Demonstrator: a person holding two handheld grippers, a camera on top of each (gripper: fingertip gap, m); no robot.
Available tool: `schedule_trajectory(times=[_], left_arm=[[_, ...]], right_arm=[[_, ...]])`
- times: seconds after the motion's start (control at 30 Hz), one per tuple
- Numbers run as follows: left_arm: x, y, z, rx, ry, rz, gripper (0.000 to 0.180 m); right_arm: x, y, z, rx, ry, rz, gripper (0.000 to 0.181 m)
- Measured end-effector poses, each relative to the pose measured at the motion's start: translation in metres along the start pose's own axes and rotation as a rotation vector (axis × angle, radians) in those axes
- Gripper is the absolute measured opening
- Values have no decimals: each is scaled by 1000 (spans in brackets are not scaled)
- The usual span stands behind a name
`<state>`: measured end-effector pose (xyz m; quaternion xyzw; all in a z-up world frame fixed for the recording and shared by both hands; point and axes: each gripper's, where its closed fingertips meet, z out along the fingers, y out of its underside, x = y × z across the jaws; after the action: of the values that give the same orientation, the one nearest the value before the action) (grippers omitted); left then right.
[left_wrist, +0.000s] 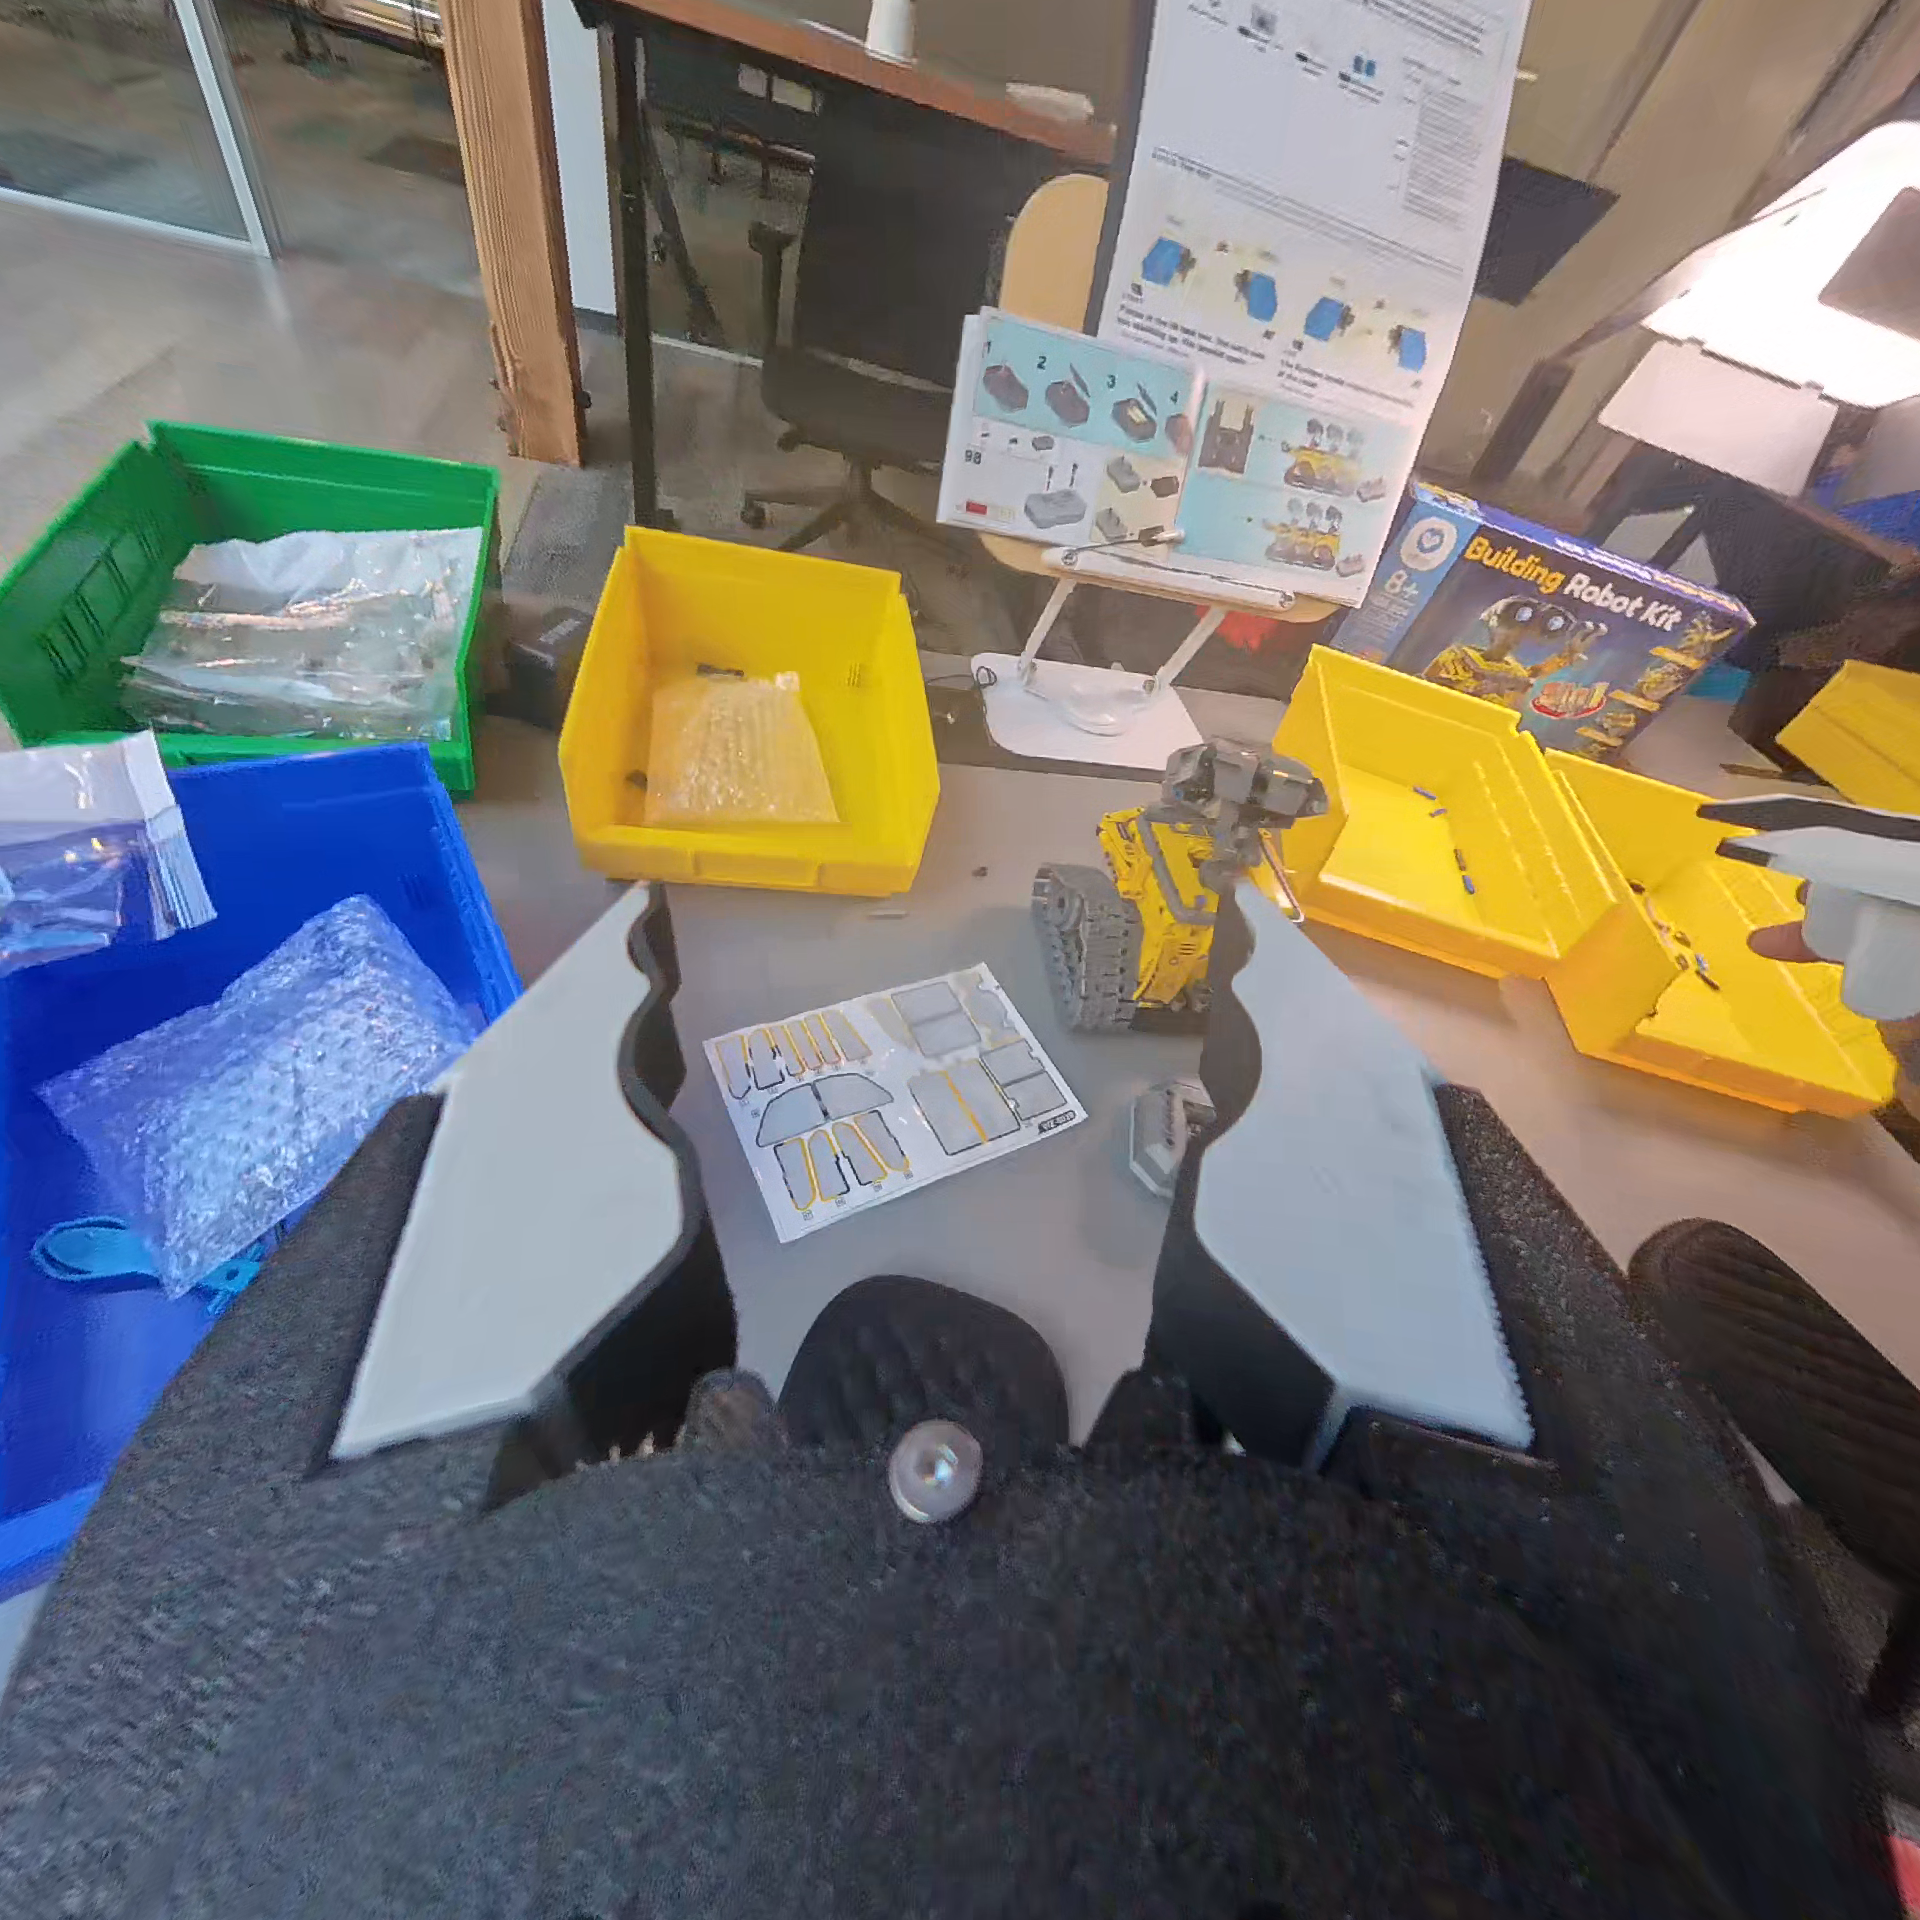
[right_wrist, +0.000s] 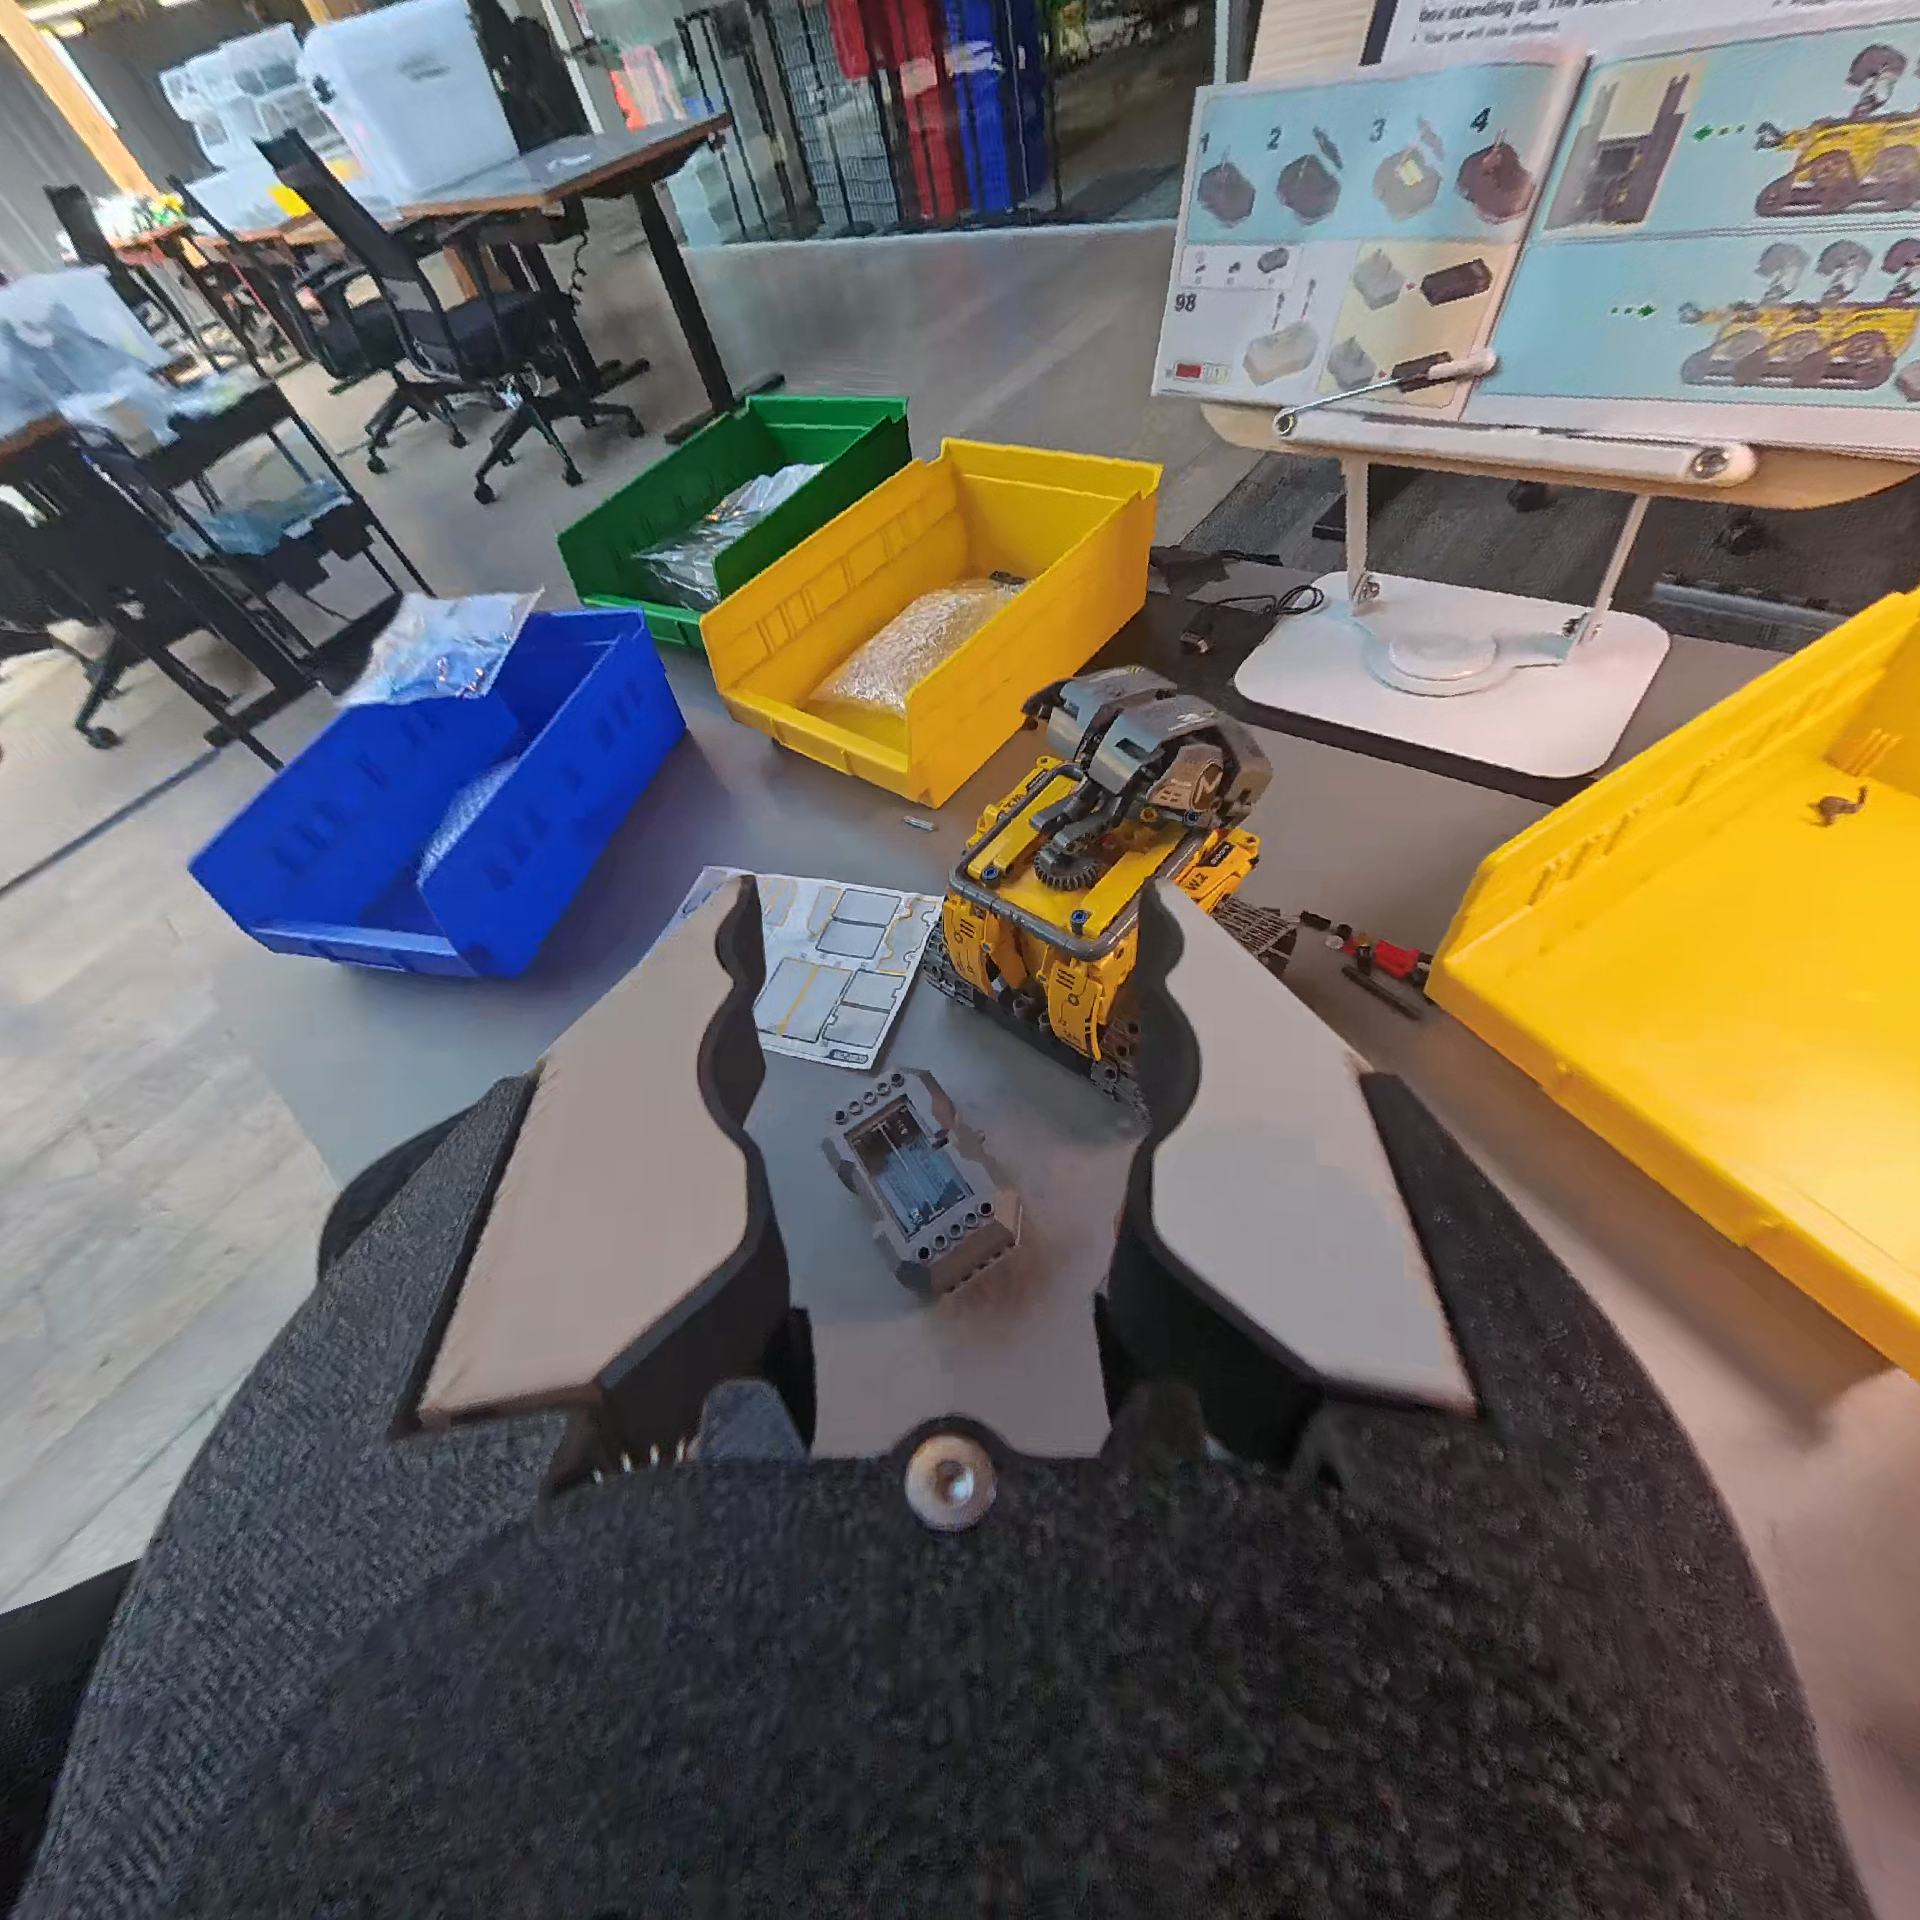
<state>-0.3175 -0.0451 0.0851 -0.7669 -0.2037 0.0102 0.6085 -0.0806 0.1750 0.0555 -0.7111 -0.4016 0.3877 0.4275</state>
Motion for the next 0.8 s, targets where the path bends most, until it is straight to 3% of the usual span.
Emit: schedule_trajectory(times=[0.4, 0.7, 0.8], left_arm=[[9, -105, -17, 38, 29, 86, 108], [-162, -101, -164, 110, -94, 34, 106], [-236, -91, -234, 61, -138, 36, 107]], right_arm=[[-43, -80, 17, 63, 39, -52, 75], [-219, -107, 90, 67, 11, -156, 75], [-311, -109, 124, 69, -10, -172, 74]])
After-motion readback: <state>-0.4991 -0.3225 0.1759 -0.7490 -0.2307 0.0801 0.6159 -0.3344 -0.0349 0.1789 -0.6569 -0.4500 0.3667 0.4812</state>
